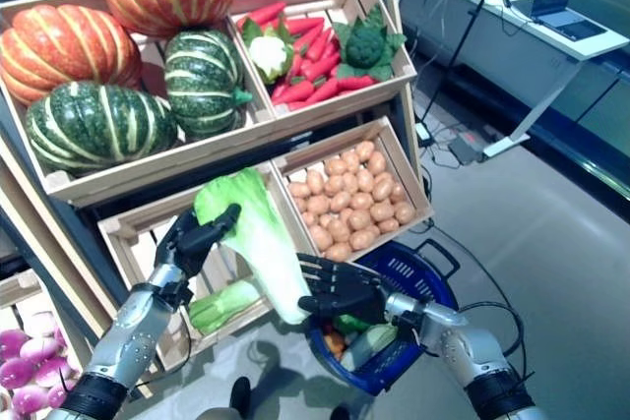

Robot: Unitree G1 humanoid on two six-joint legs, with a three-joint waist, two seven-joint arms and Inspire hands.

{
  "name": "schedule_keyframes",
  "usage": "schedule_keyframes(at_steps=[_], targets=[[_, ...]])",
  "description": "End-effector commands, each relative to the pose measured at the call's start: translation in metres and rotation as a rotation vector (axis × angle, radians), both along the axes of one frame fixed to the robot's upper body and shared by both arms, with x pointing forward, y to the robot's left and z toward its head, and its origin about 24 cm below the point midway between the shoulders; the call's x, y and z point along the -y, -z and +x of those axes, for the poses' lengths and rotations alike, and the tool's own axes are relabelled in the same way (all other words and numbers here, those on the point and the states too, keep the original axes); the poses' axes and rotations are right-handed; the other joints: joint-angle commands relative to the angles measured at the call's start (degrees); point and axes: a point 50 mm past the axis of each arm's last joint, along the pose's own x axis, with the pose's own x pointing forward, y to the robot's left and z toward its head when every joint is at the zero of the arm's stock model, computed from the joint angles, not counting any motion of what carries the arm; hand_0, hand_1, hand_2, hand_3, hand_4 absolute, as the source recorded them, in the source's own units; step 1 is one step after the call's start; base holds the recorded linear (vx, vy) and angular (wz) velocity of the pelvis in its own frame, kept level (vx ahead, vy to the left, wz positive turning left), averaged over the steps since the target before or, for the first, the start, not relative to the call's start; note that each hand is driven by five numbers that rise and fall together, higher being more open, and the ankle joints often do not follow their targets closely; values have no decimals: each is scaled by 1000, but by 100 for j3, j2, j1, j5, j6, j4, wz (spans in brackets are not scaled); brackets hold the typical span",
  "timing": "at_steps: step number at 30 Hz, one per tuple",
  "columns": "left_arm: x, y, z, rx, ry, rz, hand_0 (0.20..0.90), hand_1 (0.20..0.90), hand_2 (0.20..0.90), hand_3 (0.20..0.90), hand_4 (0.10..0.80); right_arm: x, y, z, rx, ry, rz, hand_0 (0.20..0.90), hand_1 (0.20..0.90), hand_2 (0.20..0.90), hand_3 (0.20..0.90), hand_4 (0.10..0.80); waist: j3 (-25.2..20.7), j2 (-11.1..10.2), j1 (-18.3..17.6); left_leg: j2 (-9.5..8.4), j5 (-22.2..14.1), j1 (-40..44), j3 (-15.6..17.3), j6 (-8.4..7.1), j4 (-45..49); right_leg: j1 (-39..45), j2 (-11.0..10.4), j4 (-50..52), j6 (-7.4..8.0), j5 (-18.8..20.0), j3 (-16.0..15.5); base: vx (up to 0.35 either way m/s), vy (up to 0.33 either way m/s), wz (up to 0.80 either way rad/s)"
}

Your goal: Put vegetables into the basket

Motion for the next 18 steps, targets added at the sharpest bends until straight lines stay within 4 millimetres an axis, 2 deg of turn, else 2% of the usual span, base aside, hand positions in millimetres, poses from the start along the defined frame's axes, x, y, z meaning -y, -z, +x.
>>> schedule_keyframes(at_steps=[1, 11, 18], targets=[[39, -46, 27, 224, 206, -65, 300, 300, 300, 300, 400, -40, -40, 9, 102, -277, 241, 900, 900, 900, 900, 800, -468, -9, 138, -51, -510, 217, 144, -14, 7, -231, -328, 121, 41, 413, -63, 0, 0, 0], [50, -44, 26, 203, 282, -56, 300, 300, 300, 300, 400, -54, -37, 6, 26, -400, 190, 900, 900, 900, 900, 800, -591, 7, 147, -56, -531, 266, 140, -24, 7, -191, -356, 97, 54, 431, -25, 0, 0, 0], [51, -42, 24, 207, 288, -101, 300, 300, 300, 300, 400, -66, -35, -1, -54, -469, 214, 900, 900, 900, 900, 800, -650, 11, 138, -57, -540, 296, 114, -19, 7, -173, -350, 96, 48, 428, 47, 0, 0, 0]])
